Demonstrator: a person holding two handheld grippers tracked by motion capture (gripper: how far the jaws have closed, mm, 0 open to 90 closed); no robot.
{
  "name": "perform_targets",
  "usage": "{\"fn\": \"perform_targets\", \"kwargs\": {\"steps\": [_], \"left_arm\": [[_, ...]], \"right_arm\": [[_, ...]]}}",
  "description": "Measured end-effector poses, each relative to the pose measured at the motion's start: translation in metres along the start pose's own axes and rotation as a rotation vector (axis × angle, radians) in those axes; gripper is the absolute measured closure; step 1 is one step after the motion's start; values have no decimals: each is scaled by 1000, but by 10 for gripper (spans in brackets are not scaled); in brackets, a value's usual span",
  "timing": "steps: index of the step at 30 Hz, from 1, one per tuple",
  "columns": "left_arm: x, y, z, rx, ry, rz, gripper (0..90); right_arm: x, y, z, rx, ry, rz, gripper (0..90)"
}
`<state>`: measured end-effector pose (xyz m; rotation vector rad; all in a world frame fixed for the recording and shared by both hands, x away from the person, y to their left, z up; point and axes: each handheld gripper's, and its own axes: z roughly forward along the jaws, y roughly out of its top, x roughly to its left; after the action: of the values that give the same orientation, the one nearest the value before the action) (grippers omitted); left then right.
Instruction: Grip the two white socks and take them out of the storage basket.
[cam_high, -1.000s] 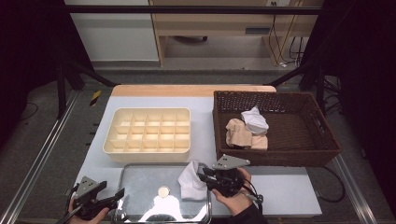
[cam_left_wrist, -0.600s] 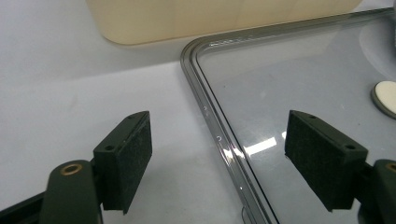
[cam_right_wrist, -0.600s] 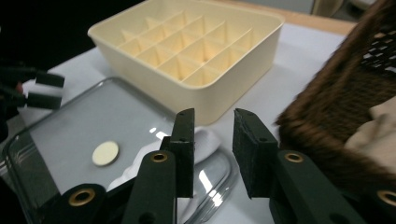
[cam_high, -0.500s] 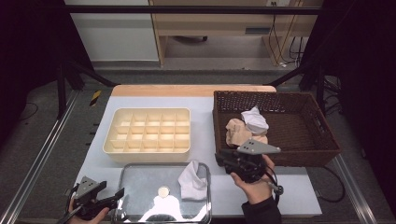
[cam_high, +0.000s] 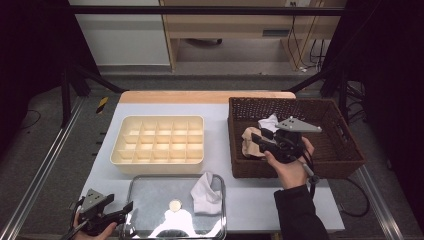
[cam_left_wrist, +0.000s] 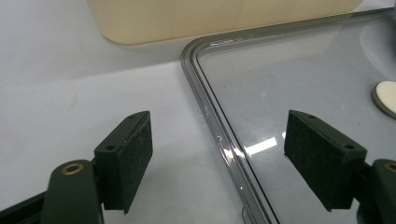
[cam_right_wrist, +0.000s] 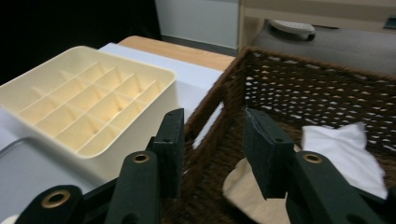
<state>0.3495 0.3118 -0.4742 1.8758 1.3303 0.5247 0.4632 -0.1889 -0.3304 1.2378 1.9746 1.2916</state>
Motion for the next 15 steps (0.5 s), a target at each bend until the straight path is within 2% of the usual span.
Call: {"fn": "perform_targets", "kwargs": {"steps": [4,15], "left_arm": [[0,0,0,0,-1,-2,230],[0,0,0,0,-3,-1,231]], "right_arm": [[-11,9,8,-8,-53,5,566],[-42,26,32,10,-125,48,496]]}}
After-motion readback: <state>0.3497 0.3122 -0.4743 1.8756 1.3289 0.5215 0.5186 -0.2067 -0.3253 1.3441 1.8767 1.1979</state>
